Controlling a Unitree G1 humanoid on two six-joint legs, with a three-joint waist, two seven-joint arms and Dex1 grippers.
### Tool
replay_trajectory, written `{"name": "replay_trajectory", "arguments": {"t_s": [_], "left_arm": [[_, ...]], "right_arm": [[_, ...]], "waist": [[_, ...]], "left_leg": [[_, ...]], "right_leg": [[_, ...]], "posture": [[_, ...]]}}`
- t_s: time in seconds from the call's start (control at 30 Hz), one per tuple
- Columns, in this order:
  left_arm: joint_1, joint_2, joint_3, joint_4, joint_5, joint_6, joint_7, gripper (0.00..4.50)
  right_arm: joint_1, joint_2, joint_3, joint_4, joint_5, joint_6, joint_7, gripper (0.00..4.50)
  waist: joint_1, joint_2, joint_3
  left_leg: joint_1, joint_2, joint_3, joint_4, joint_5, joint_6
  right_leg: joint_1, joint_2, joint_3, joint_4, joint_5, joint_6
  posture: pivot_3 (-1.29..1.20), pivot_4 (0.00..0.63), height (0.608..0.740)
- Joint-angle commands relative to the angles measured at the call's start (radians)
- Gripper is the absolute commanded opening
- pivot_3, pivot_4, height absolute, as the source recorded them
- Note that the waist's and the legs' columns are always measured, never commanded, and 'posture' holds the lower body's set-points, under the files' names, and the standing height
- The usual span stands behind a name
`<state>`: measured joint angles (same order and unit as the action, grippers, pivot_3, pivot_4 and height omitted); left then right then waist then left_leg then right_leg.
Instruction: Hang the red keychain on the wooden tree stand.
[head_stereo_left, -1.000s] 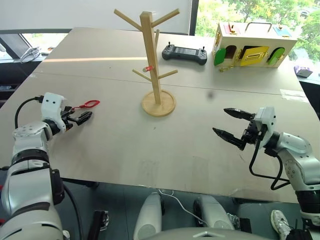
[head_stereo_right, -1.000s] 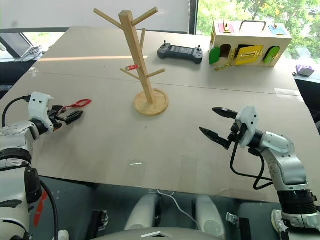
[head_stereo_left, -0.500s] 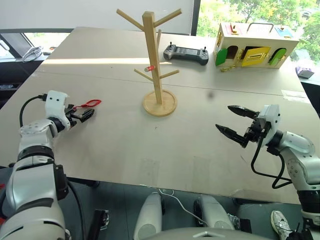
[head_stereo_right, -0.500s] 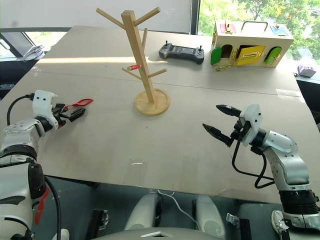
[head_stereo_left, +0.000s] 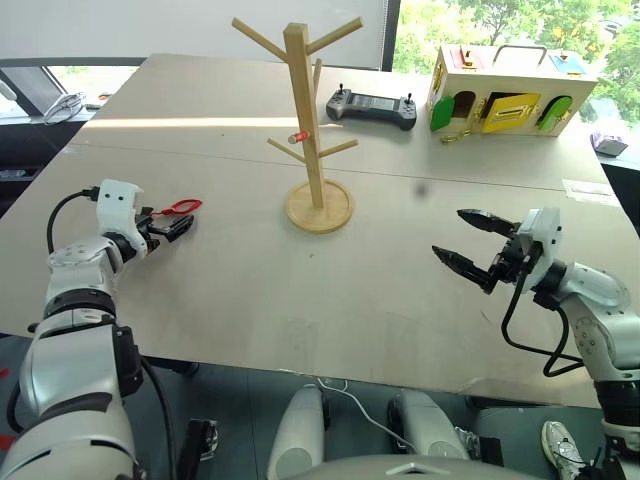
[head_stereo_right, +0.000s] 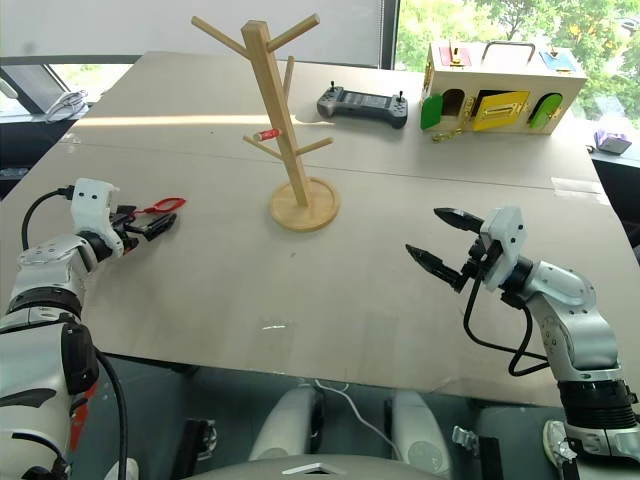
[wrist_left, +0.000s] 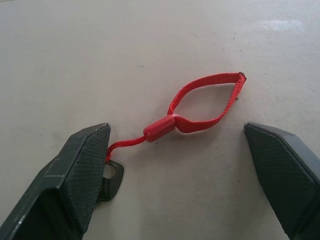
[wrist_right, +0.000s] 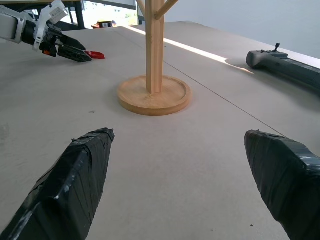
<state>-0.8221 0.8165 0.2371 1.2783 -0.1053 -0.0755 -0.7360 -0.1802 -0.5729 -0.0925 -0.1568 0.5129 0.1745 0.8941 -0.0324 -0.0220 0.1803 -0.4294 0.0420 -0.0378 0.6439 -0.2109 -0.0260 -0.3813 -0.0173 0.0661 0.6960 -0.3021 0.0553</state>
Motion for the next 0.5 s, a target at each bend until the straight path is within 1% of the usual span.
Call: {"name": "replay_trajectory", "arguments": {"t_s": [0.03, 0.1, 0.13, 0.17, 0.2, 0.27, 0.33, 0.37, 0.4, 0.43, 0.5], "left_arm": [[-0.018, 0.000, 0.017, 0.013, 0.000, -0.010, 0.014, 4.42], [-0.017, -0.002, 0.024, 0.015, -0.006, -0.010, 0.021, 4.42], [-0.017, -0.003, 0.027, 0.016, -0.009, -0.009, 0.022, 3.92], [-0.015, -0.003, 0.029, 0.017, -0.010, -0.009, 0.023, 3.69], [-0.014, -0.003, 0.031, 0.018, -0.010, -0.010, 0.022, 3.29], [-0.012, -0.004, 0.034, 0.018, -0.008, -0.011, 0.022, 2.20], [-0.012, -0.005, 0.037, 0.018, -0.006, -0.013, 0.023, 1.25], [-0.012, -0.005, 0.039, 0.018, -0.005, -0.013, 0.023, 0.66], [-0.011, -0.005, 0.039, 0.018, -0.004, -0.014, 0.023, 0.25], [-0.011, -0.005, 0.040, 0.018, -0.004, -0.015, 0.024, 0.07], [-0.011, -0.004, 0.041, 0.018, -0.003, -0.015, 0.025, 0.07]], "right_arm": [[-0.010, -0.003, -0.033, -0.039, 0.016, 0.000, -0.005, 4.50], [-0.008, -0.003, -0.034, -0.042, 0.016, 0.001, -0.008, 4.50], [-0.007, -0.003, -0.034, -0.043, 0.016, 0.001, -0.009, 4.50], [-0.007, -0.003, -0.035, -0.044, 0.016, 0.001, -0.011, 4.50], [-0.006, -0.003, -0.035, -0.043, 0.016, 0.001, -0.011, 4.50], [-0.006, -0.002, -0.036, -0.043, 0.016, 0.001, -0.013, 4.50], [-0.006, -0.002, -0.036, -0.042, 0.015, 0.001, -0.014, 4.50], [-0.006, -0.002, -0.037, -0.042, 0.015, 0.001, -0.014, 4.50], [-0.007, -0.002, -0.037, -0.040, 0.015, 0.001, -0.015, 4.50], [-0.008, -0.002, -0.038, -0.039, 0.015, 0.001, -0.015, 4.50], [-0.012, -0.001, -0.038, -0.036, 0.014, 0.002, -0.016, 4.50]], "waist": [[0.000, 0.000, 0.000], [0.000, 0.000, 0.000], [0.000, 0.000, 0.000], [0.000, 0.000, 0.000], [-0.001, 0.000, 0.000], [-0.003, 0.000, 0.000], [-0.006, 0.000, 0.000], [-0.007, 0.000, 0.000], [-0.007, 0.000, 0.000], [-0.007, 0.000, 0.000], [-0.007, 0.000, 0.000]], "left_leg": [[0.000, 0.000, 0.000, 0.000, 0.000, 0.000], [0.000, 0.000, 0.000, 0.000, 0.000, 0.000], [0.000, 0.000, 0.000, 0.000, 0.000, 0.000], [0.000, 0.000, 0.000, 0.000, 0.000, 0.000], [0.000, 0.000, 0.000, 0.000, 0.000, 0.000], [0.000, 0.000, 0.000, 0.000, 0.000, 0.000], [0.000, 0.000, 0.000, 0.000, 0.000, 0.000], [0.000, 0.000, 0.000, 0.000, 0.000, 0.000], [0.000, 0.000, 0.000, 0.000, 0.000, 0.000], [0.000, 0.000, 0.000, 0.000, 0.000, 0.000], [0.000, 0.000, 0.000, 0.000, 0.000, 0.000]], "right_leg": [[0.000, 0.000, 0.000, 0.000, 0.000, 0.000], [0.000, 0.000, 0.000, 0.000, 0.000, 0.000], [0.000, 0.000, 0.000, 0.000, 0.000, 0.000], [0.000, 0.000, 0.000, 0.000, 0.000, 0.000], [0.000, 0.000, 0.000, 0.000, 0.000, 0.000], [0.000, 0.000, 0.000, 0.000, 0.000, 0.000], [0.000, 0.000, 0.000, 0.000, 0.000, 0.000], [0.000, 0.000, 0.000, 0.001, 0.000, 0.000], [0.000, 0.000, 0.000, 0.001, 0.000, 0.000], [0.000, 0.000, 0.000, 0.001, 0.000, 0.000], [0.000, 0.000, 0.000, 0.000, 0.000, 0.000]], "posture": [[0.00, 0.150, 0.740], [0.00, 0.150, 0.740], [0.00, 0.150, 0.740], [0.00, 0.150, 0.740], [0.00, 0.150, 0.740], [0.00, 0.150, 0.740], [0.00, 0.150, 0.740], [0.00, 0.150, 0.740], [0.00, 0.150, 0.740], [0.00, 0.150, 0.740], [0.00, 0.150, 0.740]]}}
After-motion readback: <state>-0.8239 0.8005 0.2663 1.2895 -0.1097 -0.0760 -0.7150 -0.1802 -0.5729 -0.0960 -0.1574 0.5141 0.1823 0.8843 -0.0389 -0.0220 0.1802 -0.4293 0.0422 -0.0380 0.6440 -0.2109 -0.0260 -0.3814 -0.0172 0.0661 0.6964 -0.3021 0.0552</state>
